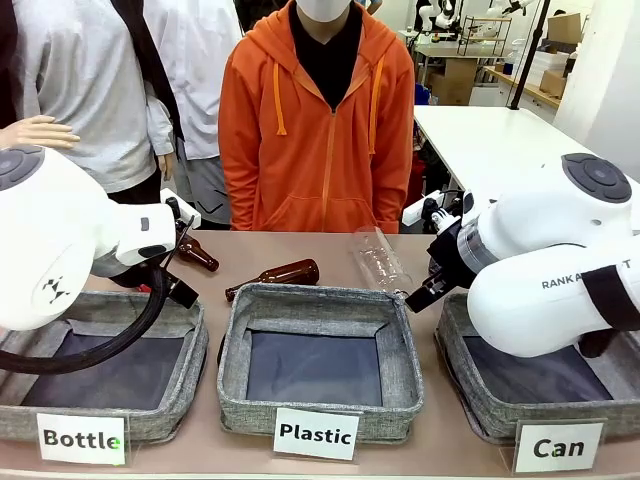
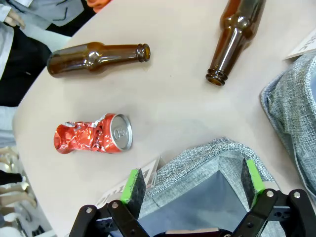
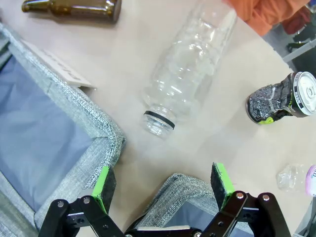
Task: Sort the can waste into the basket.
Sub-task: Pick up the can waste from the table and place it in the right Fabric basket.
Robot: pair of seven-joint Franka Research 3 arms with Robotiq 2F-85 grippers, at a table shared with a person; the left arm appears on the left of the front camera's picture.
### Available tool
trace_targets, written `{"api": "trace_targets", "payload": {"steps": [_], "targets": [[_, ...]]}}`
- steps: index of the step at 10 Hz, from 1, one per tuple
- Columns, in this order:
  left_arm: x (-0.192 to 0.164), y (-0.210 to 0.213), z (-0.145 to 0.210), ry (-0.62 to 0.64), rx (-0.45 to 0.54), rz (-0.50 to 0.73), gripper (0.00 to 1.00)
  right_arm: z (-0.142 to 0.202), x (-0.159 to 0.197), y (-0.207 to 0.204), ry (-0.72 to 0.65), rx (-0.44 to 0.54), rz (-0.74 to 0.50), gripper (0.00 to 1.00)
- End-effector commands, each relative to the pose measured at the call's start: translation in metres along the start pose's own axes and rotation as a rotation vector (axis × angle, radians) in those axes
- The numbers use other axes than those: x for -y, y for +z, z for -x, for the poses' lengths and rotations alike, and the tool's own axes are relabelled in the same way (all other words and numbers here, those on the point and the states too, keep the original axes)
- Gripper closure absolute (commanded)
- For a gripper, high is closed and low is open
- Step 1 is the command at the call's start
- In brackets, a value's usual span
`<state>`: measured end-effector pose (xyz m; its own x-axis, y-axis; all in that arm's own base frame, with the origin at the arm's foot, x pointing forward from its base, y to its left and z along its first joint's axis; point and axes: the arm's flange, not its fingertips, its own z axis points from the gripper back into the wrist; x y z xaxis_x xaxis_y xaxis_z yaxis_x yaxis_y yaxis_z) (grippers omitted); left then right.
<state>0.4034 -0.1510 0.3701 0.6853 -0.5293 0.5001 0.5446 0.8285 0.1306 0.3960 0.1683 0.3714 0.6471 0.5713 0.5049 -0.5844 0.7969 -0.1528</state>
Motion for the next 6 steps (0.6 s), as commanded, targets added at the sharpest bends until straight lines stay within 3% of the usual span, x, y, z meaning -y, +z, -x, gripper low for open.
{"api": "trace_targets", "payload": {"steps": [1, 6], "targets": [[0.0001, 0.0001, 0.0000, -0.001, 0.000, 0.000, 0.00, 0.0000, 0.0001, 0.0000, -0.001, 0.000, 0.000, 0.00], [0.0000, 0.0000, 0.0000, 0.000, 0.000, 0.000, 0.00, 0.0000, 0.0000, 0.0000, 0.000, 0.000, 0.000, 0.00]]}}
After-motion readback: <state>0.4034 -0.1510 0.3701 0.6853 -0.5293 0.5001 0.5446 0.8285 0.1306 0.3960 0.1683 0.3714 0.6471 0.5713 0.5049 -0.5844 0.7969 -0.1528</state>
